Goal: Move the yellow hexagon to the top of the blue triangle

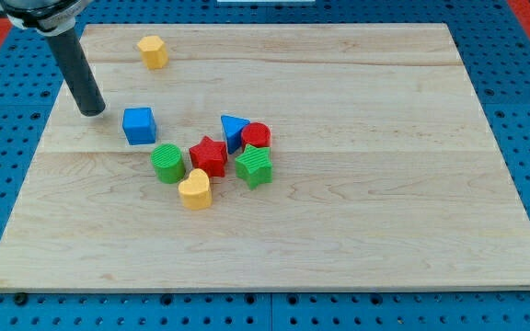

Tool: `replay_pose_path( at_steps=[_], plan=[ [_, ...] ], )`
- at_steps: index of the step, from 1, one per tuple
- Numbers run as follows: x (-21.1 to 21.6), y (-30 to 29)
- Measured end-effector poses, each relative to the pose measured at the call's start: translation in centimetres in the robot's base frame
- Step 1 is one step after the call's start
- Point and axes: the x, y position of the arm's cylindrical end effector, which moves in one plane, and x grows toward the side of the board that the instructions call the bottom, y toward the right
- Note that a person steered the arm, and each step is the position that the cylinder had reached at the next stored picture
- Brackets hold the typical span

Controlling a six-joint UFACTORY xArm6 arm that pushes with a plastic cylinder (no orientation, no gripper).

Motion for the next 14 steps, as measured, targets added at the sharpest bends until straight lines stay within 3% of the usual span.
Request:
replay_pose_path(
  at_steps=[1, 3, 6, 7, 8, 9, 10, 12, 13, 14],
  plan=[
    [1.7, 5.5],
    [3.3, 7.2],
    [-8.9, -1.0],
    [-13.2, 1.5],
    [-11.8, 3.2],
    [-12.9, 8.1],
    [-14.7, 7.6],
    [-14.3, 14.7],
    [-13.9, 14.6],
    [-10.9, 14.7]
  ],
)
